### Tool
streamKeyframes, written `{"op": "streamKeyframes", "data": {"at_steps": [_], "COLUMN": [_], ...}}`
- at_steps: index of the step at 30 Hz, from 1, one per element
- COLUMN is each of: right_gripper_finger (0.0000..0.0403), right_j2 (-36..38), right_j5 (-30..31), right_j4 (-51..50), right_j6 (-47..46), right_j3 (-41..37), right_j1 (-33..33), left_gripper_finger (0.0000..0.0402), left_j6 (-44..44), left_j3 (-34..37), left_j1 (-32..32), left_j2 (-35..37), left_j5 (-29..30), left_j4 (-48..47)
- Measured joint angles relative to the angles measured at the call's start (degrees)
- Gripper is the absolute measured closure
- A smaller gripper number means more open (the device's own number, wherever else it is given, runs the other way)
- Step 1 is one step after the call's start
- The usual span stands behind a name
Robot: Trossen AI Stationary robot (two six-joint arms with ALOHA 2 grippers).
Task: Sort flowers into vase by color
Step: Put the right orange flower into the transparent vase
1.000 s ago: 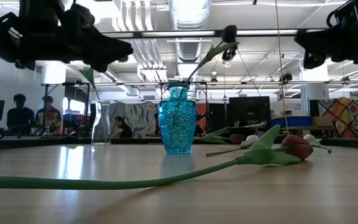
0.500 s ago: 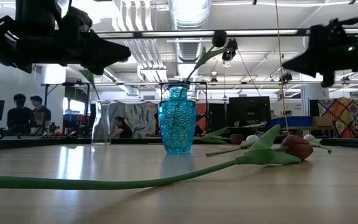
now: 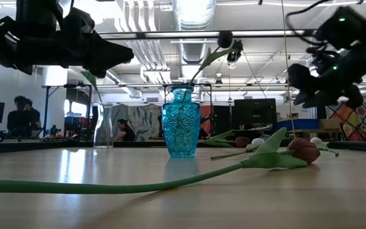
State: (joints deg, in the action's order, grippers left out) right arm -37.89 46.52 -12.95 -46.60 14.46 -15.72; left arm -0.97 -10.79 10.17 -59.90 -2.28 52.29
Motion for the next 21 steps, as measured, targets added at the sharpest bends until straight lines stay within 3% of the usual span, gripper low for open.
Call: {"op": "streamKeyframes", "data": {"at_steps": [4,7,12,21], "right_gripper_finger": [0.0271,0.0268,0.0264,0.0270], "right_j2": [-8.8,-15.1,-23.5,-32.8], "right_j5": [-1.2,-4.7,-13.1,-18.5], "right_j4": [-18.5,-26.6,-28.3,-28.3], "right_j6": [-8.0,-11.1,-10.1,-8.2], "right_j3": [10.5,16.4,20.5,20.1], "right_j1": [-2.9,-5.9,-12.4,-23.0], "left_gripper_finger": [0.0327,0.0327,0.0327,0.0327], "left_j6": [0.0,-0.6,-0.9,-0.9], "left_j3": [0.1,0.1,0.1,1.4], "left_j1": [0.0,0.0,0.0,0.0], "left_j2": [0.0,0.0,0.4,6.0], "left_j5": [0.0,0.0,0.3,0.3], "left_j4": [-0.3,-1.5,-4.5,-6.9]}}
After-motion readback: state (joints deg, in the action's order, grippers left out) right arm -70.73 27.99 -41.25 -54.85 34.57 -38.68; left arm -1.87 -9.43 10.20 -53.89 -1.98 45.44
